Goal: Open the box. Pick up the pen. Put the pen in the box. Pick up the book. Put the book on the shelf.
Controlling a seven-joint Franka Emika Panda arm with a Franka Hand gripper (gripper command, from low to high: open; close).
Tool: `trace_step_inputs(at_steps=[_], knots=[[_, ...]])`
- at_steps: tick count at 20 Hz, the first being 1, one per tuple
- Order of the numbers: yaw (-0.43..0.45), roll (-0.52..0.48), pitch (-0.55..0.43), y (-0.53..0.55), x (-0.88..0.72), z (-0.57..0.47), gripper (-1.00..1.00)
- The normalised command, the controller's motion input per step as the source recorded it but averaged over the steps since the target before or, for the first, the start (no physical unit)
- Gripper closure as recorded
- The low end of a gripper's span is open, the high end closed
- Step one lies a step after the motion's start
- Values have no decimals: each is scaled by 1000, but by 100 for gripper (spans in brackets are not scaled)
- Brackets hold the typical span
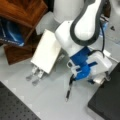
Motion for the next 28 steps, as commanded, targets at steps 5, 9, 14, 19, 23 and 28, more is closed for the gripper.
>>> trace_step_inputs(at_steps=[5,9,14,19,23,28], knots=[[38,236,-53,-163,6,-174,100],[38,237,-65,-138,6,-148,100],[19,226,-65,-102,27,-119,100],[5,215,-62,-68,40,-92,100],[-21,175,-59,-114,43,-136,100],[-44,109,-32,-168,46,-152,100]])
